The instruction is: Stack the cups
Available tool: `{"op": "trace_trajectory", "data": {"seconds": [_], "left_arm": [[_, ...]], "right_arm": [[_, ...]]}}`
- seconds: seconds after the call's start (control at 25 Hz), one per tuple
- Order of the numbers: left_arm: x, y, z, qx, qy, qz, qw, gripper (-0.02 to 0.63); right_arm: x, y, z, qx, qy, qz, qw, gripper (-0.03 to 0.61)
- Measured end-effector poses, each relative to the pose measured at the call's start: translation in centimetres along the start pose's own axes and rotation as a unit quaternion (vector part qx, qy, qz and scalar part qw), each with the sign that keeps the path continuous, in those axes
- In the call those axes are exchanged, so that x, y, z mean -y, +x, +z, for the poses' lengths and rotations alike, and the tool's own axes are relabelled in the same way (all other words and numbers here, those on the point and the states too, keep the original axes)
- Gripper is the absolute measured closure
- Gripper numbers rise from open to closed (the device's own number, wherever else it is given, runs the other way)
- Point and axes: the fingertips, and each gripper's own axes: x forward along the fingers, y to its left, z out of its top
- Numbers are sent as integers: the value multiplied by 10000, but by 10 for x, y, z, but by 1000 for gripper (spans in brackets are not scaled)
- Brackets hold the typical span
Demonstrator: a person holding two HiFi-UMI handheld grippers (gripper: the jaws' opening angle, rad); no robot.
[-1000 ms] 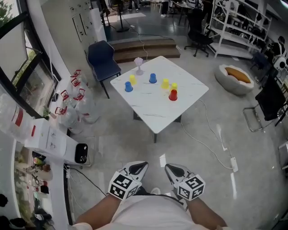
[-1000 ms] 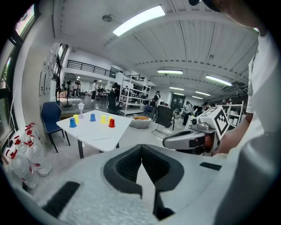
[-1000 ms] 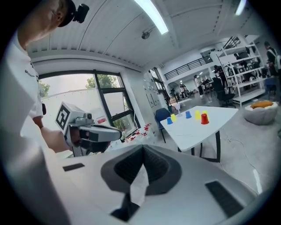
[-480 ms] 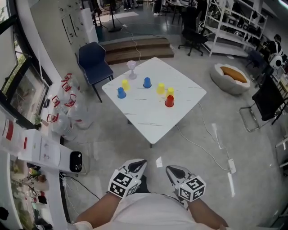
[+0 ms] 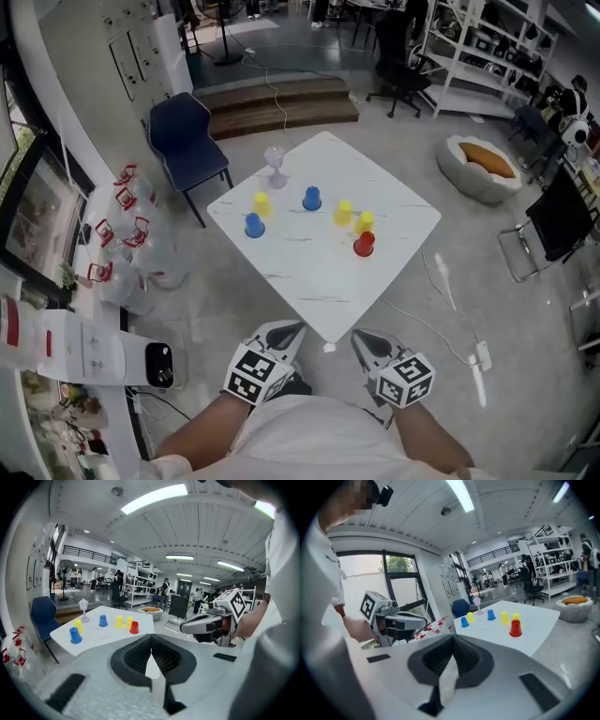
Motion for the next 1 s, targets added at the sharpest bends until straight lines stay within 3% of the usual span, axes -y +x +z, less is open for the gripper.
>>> {"op": "trace_trajectory", "data": {"seconds": [0.2, 0.4, 0.68, 1.0], "left_arm": [[-64, 23, 14, -19, 28, -164, 9999, 604], [-97, 44, 22, -49, 113, -418, 9991, 604], [-110, 59, 16, -136, 17, -553, 9984, 604], [-119, 65, 12, -159, -130, -225, 9995, 604]], "right_arm": [[20, 53, 25, 45, 131, -245, 9996, 572], [32, 84, 38, 13, 160, -473, 9988, 572], [41, 102, 41, -147, 133, -549, 9983, 572], [54, 116, 47, -268, -90, -264, 9993, 572]]}}
